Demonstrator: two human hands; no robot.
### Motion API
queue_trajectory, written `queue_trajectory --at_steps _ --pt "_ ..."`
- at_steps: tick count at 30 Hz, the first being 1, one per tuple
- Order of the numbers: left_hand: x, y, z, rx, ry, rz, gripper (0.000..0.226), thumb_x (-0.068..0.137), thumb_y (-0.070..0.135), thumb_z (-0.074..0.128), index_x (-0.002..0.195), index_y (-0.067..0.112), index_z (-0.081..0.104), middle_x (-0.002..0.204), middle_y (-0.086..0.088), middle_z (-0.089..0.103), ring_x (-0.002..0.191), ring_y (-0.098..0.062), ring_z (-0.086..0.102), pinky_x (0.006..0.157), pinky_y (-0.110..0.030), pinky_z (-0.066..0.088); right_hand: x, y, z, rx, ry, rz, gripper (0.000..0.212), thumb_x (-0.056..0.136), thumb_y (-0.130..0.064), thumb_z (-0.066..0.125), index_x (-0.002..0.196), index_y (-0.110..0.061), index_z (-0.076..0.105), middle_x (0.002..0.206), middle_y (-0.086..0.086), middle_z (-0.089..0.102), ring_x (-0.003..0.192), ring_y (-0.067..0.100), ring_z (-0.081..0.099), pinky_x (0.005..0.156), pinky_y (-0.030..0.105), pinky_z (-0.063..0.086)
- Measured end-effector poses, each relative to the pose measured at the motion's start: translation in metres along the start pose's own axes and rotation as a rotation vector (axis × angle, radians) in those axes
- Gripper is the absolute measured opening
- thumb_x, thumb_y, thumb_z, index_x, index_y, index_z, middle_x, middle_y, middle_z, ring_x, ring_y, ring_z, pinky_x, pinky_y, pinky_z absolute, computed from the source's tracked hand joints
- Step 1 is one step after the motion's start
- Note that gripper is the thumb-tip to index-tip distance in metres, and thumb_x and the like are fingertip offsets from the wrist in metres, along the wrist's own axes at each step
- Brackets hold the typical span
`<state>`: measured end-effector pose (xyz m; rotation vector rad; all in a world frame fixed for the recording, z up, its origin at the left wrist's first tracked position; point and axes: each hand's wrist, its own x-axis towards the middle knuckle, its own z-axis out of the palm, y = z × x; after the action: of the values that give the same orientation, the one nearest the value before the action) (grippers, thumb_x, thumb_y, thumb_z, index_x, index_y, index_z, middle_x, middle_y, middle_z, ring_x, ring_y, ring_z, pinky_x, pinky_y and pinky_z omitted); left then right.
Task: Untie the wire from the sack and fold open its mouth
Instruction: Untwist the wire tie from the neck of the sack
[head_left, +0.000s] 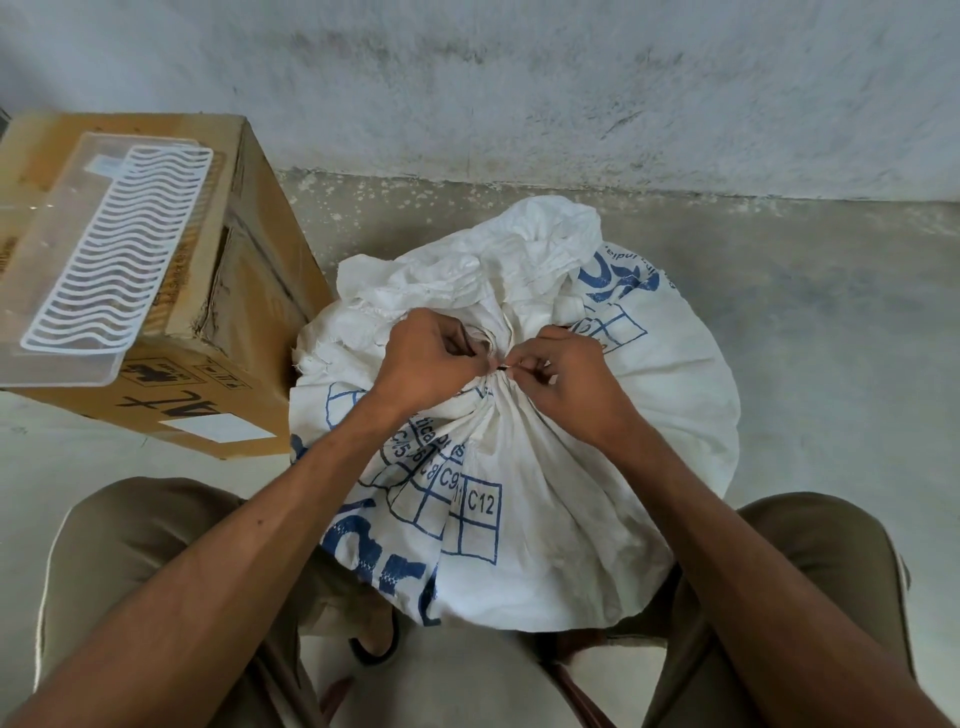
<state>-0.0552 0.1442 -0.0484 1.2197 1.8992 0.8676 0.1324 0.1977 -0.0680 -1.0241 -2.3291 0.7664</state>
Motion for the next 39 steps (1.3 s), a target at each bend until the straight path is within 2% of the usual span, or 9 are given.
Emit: queue_trajectory --at_steps 3,7,14,19,26,30,32,34,39 --pt "0.0 -0.001 -0.005 0.031 -0.035 -0.034 0.016 0.066 0.02 0.09 0.063 0.018 0.075 0.063 0.003 0.073 0.056 -0.006 0.063 0.06 -0.028 0.054 0.003 0.0 0.005 -0.134 -0.031 -0.039 0.012 0.085 -0.009 0.073 0.095 -0.013 0.078 0.08 0.001 0.059 0.072 0.015 0.057 0.067 0.035 0.053" --pt "-0.003 -0.001 -0.015 0.317 -0.036 0.03 0.007 0.066 0.022 0.078 0.062 0.027 0.075 0.059 0.014 0.066 0.068 -0.012 0.067 0.067 -0.033 0.058 0.002 -0.004 0.011 -0.251 -0.093 -0.07 0.004 0.087 -0.008 0.064 0.089 -0.01 0.067 0.089 -0.001 0.052 0.077 0.017 0.054 0.067 0.041 0.054" --pt "-0.014 0.0 -0.011 0.433 -0.142 0.153 0.02 0.081 0.02 0.067 0.093 0.031 0.079 0.078 0.01 0.068 0.086 -0.02 0.069 0.075 -0.036 0.057 -0.003 -0.005 0.012 -0.228 -0.111 -0.084 0.003 0.092 -0.008 0.062 0.094 -0.007 0.064 0.097 0.003 0.052 0.087 0.016 0.053 0.079 0.032 0.049" --pt "-0.013 0.004 -0.008 0.34 -0.112 0.15 0.035 0.076 0.009 0.059 0.092 0.034 0.078 0.062 0.024 0.054 0.075 -0.015 0.06 0.065 -0.027 0.044 -0.006 -0.004 0.016 -0.216 -0.073 -0.079 0.001 0.091 -0.006 0.061 0.091 -0.007 0.061 0.093 0.001 0.049 0.084 0.016 0.053 0.073 0.034 0.05" --pt "-0.007 -0.005 0.001 0.445 -0.149 0.26 0.014 0.081 0.021 0.063 0.089 0.028 0.073 0.065 0.017 0.058 0.07 -0.013 0.06 0.063 -0.027 0.049 -0.003 0.003 0.017 -0.208 -0.102 -0.077 0.006 0.087 -0.005 0.066 0.091 -0.007 0.061 0.092 0.0 0.048 0.079 0.011 0.046 0.07 0.02 0.039" --pt "0.001 -0.008 0.002 0.262 -0.171 0.092 0.019 0.078 0.01 0.06 0.079 0.018 0.078 0.071 0.003 0.072 0.068 -0.012 0.065 0.063 -0.026 0.051 -0.002 0.005 0.016 -0.196 -0.116 -0.095 0.007 0.087 -0.006 0.066 0.093 -0.006 0.061 0.093 0.002 0.049 0.081 0.014 0.048 0.072 0.022 0.04" --pt "0.006 -0.006 0.002 0.131 -0.183 -0.029 0.017 0.077 0.007 0.061 0.079 0.002 0.077 0.071 -0.013 0.072 0.059 -0.011 0.057 0.056 -0.024 0.044 -0.001 0.004 0.015 -0.186 -0.118 -0.108 0.008 0.087 -0.005 0.065 0.094 -0.006 0.061 0.095 0.002 0.049 0.083 0.015 0.049 0.074 0.023 0.042" --pt "0.01 -0.002 -0.001 -0.068 -0.21 -0.178 0.015 0.081 0.0 0.065 0.087 -0.009 0.074 0.067 -0.014 0.064 0.05 -0.005 0.047 0.047 -0.019 0.036 0.0 0.005 0.013 -0.168 -0.107 -0.115 0.008 0.088 -0.006 0.064 0.096 -0.007 0.061 0.096 0.001 0.049 0.084 0.014 0.049 0.075 0.023 0.043" --pt "0.013 -0.006 -0.012 -0.248 -0.318 -0.354 0.019 0.082 -0.007 0.069 0.098 -0.004 0.078 0.084 -0.013 0.062 0.069 -0.017 0.045 0.055 -0.023 0.036 -0.004 0.003 0.008 -0.101 -0.064 -0.09 0.007 0.094 -0.012 0.065 0.101 -0.011 0.065 0.096 -0.003 0.05 0.088 0.01 0.05 0.078 0.021 0.043"
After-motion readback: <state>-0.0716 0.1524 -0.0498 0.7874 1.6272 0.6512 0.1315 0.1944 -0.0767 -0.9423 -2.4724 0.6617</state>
